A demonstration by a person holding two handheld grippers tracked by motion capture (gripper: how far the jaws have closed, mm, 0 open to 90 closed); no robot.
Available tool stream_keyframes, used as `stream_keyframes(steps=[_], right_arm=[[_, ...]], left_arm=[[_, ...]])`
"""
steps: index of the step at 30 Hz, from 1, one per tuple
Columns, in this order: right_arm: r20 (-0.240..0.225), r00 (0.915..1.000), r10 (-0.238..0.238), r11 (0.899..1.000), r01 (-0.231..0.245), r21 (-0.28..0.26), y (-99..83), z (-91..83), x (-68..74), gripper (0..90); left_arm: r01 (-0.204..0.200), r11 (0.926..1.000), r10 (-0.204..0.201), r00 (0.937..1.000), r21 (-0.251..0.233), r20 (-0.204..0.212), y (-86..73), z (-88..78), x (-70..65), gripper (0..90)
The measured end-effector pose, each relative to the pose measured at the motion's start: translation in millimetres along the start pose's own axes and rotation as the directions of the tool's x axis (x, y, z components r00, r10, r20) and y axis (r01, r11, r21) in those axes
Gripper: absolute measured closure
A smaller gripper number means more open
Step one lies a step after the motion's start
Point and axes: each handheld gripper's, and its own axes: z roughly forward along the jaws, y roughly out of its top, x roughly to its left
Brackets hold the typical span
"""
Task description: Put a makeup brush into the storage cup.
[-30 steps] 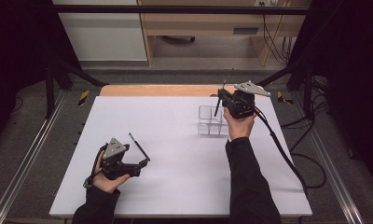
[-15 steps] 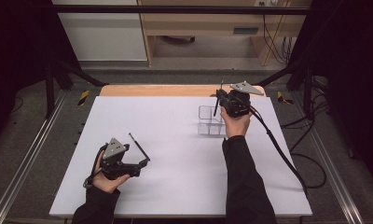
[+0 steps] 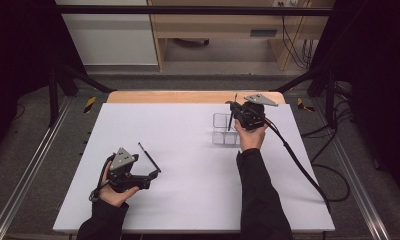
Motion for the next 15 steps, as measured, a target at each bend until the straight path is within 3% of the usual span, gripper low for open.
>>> stream_keyframes(steps=[15], right_arm=[[0.008,0.9999,0.007,0.998,-0.007,0.066,-20.3,8.9,-3.0,83.8]], left_arm=[[-0.004,1.0,0.004,1.0,0.007,-0.002,-0.2,1.0,-0.8,7.8]])
